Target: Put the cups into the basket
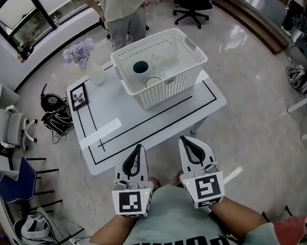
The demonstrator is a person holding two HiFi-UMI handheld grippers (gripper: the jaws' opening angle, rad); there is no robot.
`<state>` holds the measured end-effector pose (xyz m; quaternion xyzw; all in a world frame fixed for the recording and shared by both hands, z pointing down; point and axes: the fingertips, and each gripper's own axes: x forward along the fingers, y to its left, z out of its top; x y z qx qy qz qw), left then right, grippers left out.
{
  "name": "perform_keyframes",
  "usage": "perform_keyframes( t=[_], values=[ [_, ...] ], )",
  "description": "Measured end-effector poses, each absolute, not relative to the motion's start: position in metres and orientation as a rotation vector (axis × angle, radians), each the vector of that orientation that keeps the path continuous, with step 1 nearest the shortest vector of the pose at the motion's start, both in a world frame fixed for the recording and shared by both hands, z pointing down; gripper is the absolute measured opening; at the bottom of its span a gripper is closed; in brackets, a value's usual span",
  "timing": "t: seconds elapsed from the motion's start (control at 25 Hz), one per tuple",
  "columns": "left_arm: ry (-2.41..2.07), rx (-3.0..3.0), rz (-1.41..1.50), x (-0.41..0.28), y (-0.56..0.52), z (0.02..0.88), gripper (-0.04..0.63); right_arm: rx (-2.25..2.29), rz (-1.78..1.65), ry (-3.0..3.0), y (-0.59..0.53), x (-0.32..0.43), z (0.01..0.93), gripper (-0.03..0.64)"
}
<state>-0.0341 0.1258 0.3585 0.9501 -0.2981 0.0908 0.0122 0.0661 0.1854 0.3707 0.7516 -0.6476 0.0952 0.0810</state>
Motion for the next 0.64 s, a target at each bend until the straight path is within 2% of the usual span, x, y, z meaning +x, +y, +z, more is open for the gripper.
perform_keyframes(
  t=[0.64],
  values=[
    [-0.928, 2.967, 0.256, -0.0402, 0.1311, 0.3554, 0.003, 2.230, 0.285, -1.930, 0.1890, 0.0628, 0.3707, 0.014]
  ],
)
